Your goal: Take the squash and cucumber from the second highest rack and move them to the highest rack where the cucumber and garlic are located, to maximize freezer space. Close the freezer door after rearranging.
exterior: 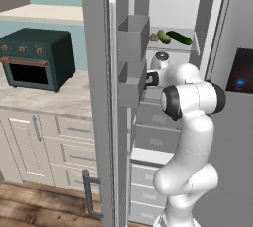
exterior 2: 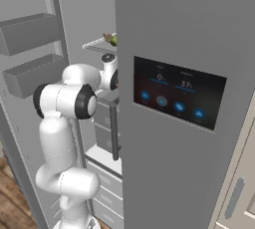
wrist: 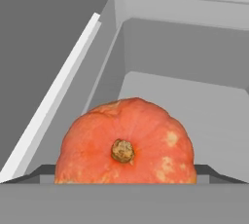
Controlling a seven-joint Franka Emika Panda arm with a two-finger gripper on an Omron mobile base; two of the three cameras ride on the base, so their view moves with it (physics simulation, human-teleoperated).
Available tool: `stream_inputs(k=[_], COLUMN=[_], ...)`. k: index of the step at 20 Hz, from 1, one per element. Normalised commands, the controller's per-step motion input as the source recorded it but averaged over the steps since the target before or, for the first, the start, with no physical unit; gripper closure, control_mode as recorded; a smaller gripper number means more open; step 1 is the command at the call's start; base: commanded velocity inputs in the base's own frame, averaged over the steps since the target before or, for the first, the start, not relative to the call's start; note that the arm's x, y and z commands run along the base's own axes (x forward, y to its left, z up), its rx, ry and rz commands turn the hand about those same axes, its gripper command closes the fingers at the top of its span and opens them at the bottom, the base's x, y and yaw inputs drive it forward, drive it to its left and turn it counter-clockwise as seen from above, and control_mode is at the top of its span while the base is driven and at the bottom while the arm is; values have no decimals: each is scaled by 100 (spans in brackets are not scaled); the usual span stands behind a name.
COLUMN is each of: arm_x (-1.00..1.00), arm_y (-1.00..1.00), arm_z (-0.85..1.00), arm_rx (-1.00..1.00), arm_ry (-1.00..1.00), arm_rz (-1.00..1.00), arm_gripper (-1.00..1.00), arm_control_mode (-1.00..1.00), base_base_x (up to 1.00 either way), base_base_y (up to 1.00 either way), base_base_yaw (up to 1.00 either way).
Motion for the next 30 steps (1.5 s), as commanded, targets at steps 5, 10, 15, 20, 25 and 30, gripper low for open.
stream_inputs(k=[5,10,15,20,25,30], arm_x=[-42,-69,-82,-66,-68,-71], arm_y=[5,0,0,0,0,2], arm_z=[-14,0,16,58,58,58], arm_rx=[0,0,3,0,1,3], arm_ry=[-3,-1,-1,0,0,0], arm_rz=[0,0,0,0,0,0], arm_gripper=[100,100,100,100,100,100], arm_control_mode=[-100,-100,-100,-100,-100,-100], base_base_x=[0,0,0,0,0,0], base_base_y=[0,0,0,0,0,0], base_base_yaw=[0,0,0,0,0,0])
